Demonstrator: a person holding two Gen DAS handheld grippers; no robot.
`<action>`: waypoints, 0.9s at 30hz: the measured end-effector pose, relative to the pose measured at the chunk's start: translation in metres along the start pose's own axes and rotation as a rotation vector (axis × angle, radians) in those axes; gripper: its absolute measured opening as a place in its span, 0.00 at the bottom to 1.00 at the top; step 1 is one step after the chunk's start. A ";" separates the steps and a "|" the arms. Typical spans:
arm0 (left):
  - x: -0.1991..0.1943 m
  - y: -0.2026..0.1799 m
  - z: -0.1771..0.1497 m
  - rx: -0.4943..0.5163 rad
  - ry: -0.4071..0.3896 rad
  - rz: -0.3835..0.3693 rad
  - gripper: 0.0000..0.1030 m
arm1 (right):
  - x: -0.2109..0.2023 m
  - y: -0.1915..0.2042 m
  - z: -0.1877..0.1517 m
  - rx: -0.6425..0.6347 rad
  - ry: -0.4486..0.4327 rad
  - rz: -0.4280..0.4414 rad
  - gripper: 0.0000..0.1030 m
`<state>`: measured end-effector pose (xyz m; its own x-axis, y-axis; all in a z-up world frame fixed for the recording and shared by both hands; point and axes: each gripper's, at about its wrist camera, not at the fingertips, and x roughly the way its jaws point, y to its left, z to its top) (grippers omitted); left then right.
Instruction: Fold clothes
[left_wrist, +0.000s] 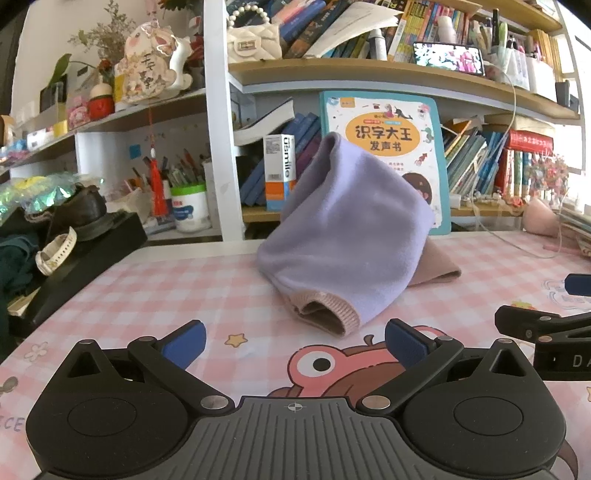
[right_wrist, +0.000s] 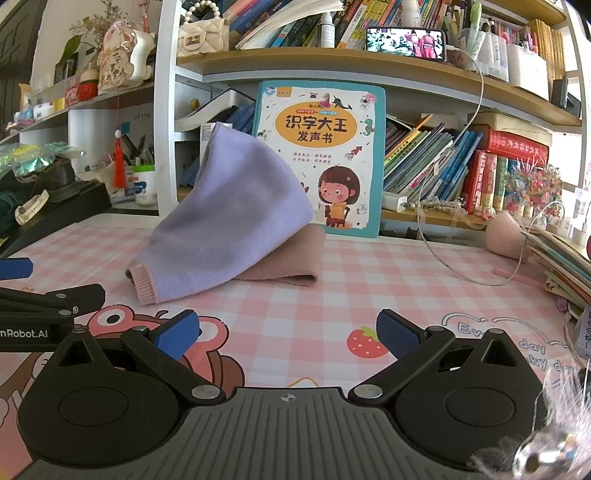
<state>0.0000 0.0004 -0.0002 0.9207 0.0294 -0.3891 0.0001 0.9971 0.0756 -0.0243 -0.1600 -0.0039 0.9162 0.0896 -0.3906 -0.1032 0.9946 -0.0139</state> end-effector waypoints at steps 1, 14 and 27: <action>0.000 0.001 0.000 0.001 0.000 -0.001 1.00 | 0.000 0.000 0.000 0.000 0.000 0.000 1.00; 0.003 0.003 -0.003 0.012 0.000 -0.001 1.00 | 0.000 -0.003 -0.001 0.012 -0.002 0.003 1.00; 0.003 0.001 -0.003 0.008 0.005 0.005 1.00 | 0.001 -0.002 -0.002 0.016 -0.001 0.006 1.00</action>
<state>0.0020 0.0014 -0.0042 0.9188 0.0343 -0.3933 -0.0009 0.9964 0.0848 -0.0241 -0.1620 -0.0060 0.9161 0.0960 -0.3894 -0.1029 0.9947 0.0031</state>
